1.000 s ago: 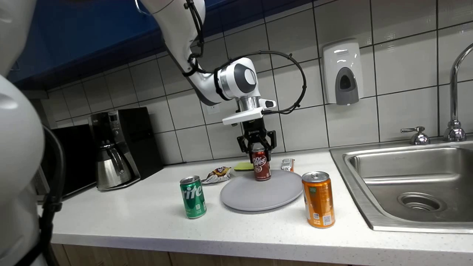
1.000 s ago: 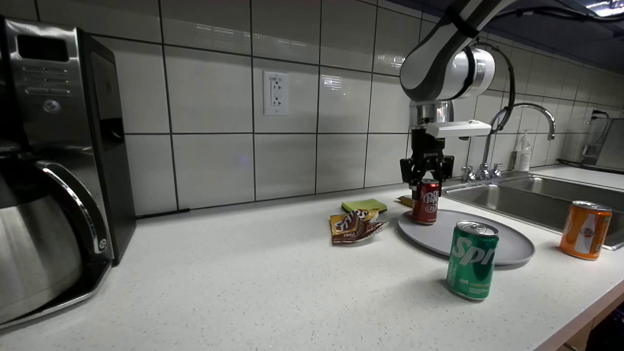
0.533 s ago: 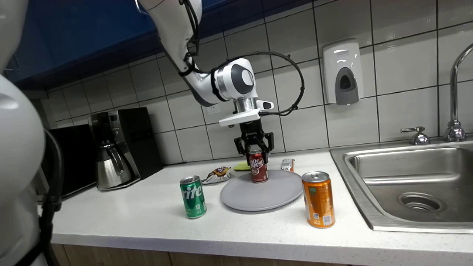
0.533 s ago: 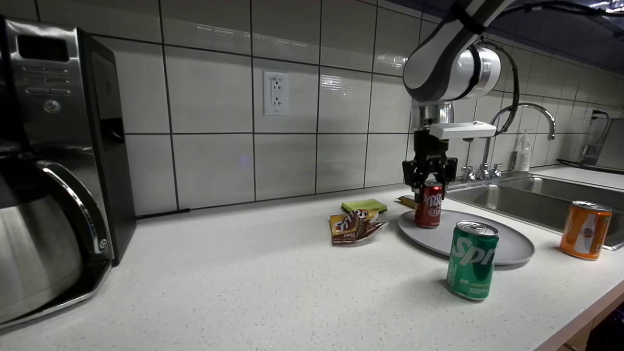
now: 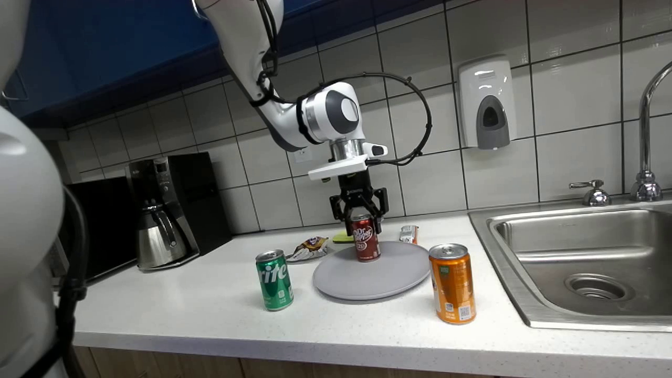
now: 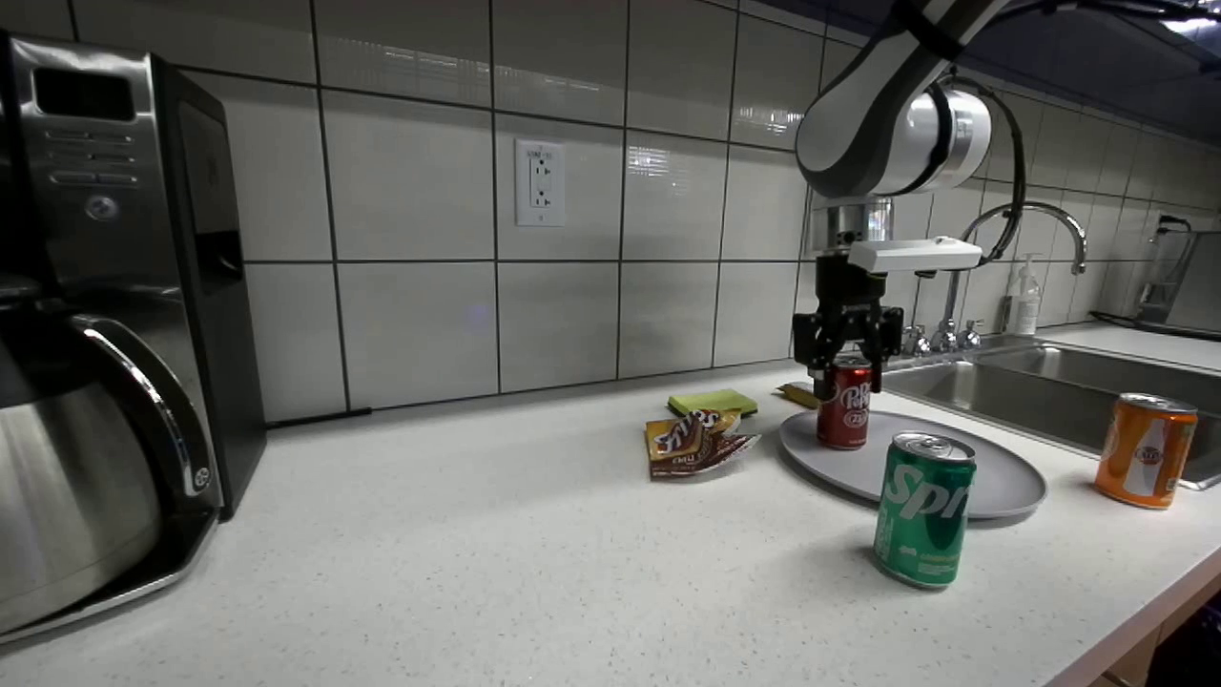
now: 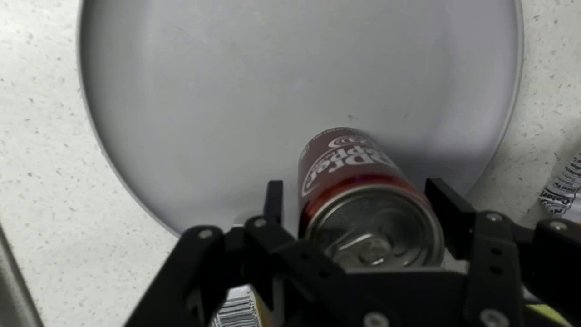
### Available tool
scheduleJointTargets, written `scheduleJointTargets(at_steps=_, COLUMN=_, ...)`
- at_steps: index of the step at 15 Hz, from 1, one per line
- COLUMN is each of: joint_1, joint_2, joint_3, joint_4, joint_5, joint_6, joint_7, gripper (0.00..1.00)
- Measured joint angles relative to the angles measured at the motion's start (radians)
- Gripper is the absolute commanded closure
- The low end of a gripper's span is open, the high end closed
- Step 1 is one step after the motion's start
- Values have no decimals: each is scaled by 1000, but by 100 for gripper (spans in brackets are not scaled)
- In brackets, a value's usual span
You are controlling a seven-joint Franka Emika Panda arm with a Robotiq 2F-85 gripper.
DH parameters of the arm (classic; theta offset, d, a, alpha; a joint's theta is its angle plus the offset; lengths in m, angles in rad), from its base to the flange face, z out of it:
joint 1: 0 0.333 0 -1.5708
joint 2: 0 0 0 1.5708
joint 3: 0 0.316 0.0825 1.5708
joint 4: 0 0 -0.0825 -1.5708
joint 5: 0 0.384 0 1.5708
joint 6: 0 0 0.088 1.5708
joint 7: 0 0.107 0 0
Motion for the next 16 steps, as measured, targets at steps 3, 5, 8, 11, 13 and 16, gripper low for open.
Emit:
scheduleJointTargets(at_steps=3, joint_1=0, joint_2=-10, joint_3=0, joint_4=-11, joint_5=0, joint_6=1, joint_7=1, gripper=0)
scheduleJointTargets(at_steps=5, joint_1=0, joint_2=-23, joint_3=0, joint_4=-23, joint_5=0, joint_6=5, joint_7=1, gripper=0)
scheduleJointTargets(at_steps=8, joint_1=0, joint_2=-58, joint_3=0, joint_4=-55, joint_5=0, joint_6=23, joint_7=1, gripper=0)
scheduleJointTargets(at_steps=11, joint_1=0, joint_2=-112, joint_3=0, joint_4=-108, joint_5=0, joint_6=46, joint_7=1, gripper=0)
scheduleJointTargets(at_steps=13, joint_1=0, joint_2=-157, joint_3=0, joint_4=-157, joint_5=1, joint_6=61, joint_7=2, gripper=0)
scheduleJointTargets(at_steps=16, joint_1=-1, joint_2=-227, joint_3=0, joint_4=-233, joint_5=2, joint_6=79, joint_7=7, gripper=0)
